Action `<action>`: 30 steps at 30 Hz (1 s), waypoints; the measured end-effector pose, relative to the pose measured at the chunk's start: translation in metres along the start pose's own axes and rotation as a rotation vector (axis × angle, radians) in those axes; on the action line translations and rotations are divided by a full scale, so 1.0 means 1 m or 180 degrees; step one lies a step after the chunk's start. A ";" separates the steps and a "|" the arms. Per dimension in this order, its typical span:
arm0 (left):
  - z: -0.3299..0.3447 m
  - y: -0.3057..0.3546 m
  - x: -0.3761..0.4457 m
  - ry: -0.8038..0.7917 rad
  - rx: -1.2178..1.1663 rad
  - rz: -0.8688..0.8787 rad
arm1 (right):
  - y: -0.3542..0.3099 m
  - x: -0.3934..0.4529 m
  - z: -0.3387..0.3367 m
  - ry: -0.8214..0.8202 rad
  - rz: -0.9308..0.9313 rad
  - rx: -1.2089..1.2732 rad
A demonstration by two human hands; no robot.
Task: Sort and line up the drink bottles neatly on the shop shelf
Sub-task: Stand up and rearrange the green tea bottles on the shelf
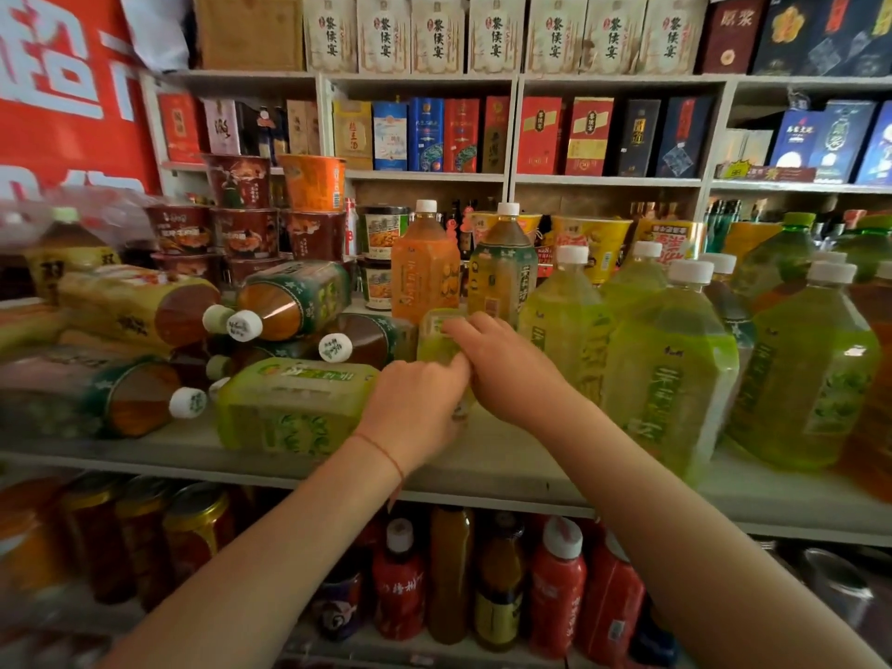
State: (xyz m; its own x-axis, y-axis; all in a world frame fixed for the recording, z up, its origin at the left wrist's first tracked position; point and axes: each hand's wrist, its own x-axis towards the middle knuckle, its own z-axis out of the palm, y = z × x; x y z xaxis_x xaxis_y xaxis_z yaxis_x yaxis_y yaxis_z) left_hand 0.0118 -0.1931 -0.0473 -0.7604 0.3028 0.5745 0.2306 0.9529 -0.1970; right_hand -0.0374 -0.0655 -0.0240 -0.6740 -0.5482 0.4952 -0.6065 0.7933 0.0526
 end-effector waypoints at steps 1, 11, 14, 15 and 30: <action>0.002 -0.002 -0.001 0.0125 -0.0104 0.0030 | 0.002 -0.001 0.003 -0.0030 0.0011 0.0142; -0.025 -0.026 0.018 0.1809 -0.1371 -0.0068 | 0.001 0.001 0.012 0.0874 -0.0100 0.1680; -0.032 -0.035 0.029 0.1845 -0.1880 -0.0265 | -0.004 0.009 0.001 0.0937 0.0103 0.1845; -0.033 -0.036 0.032 0.1792 -0.2021 -0.0381 | -0.005 0.013 -0.002 0.0882 0.0246 0.1837; -0.016 -0.042 0.035 -0.0212 -0.2265 -0.0908 | -0.002 0.036 -0.001 0.0436 0.1327 0.1516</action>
State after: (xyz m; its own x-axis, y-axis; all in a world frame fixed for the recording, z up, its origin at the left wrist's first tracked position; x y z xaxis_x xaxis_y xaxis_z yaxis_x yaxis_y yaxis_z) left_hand -0.0146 -0.2227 -0.0063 -0.8789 0.0634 0.4728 0.3379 0.7825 0.5231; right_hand -0.0603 -0.0866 -0.0050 -0.8526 -0.1555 0.4989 -0.4473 0.7107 -0.5430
